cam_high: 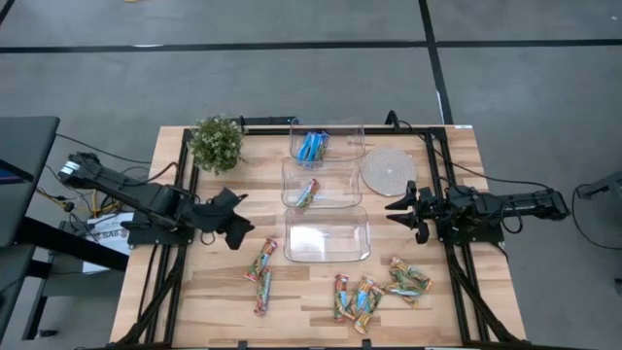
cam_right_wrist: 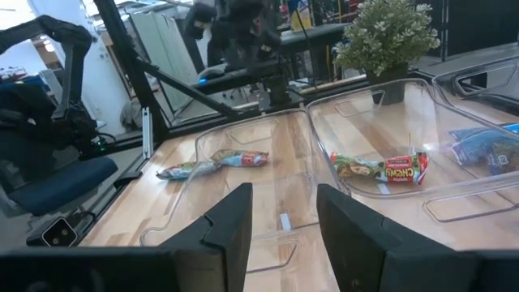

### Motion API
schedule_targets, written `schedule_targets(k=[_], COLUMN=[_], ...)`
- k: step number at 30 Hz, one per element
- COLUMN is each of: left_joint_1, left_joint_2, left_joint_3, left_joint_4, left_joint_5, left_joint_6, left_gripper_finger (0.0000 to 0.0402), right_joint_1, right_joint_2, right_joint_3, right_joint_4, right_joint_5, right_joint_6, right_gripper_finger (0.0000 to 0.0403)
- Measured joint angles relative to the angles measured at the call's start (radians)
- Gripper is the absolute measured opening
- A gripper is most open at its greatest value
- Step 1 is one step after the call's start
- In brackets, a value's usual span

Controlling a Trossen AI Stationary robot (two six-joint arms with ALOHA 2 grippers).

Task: Pick and place Granola Bars by type
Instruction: Put the red granola bar into the middle transparent bin

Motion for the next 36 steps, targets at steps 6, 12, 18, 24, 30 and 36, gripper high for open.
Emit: schedule_targets(k=[6,12,18,24,30,36], left_joint_1=[0.000,0.000,0.000,0.000,0.000,0.001], left_joint_2=[0.103,0.219,0.287,0.288,0.289,0.360], left_joint_3=[0.000,0.000,0.000,0.000,0.000,0.033], left_joint_4=[-0.031,-0.033,-0.031,-0.024,-0.026,-0.027], left_joint_5=[0.095,0.201,0.236,0.233,0.232,0.248], left_joint_6=[-0.092,-0.124,-0.138,-0.138,-0.157,-0.150], left_gripper_finger=[0.0118,0.0118,0.0118,0.0118,0.0120,0.0145], right_joint_1=[0.000,0.000,0.000,0.000,0.000,0.000], right_joint_2=[0.000,0.000,0.000,0.000,0.000,0.000], right_joint_3=[0.000,0.000,0.000,0.000,0.000,0.000], right_joint_4=[0.000,0.000,0.000,0.000,0.000,0.000], right_joint_5=[0.000,0.000,0.000,0.000,0.000,0.000], right_joint_6=[0.000,0.000,0.000,0.000,0.000,0.000], right_gripper_finger=[0.0132,0.0132,0.0132,0.0133,0.0134,0.0134])
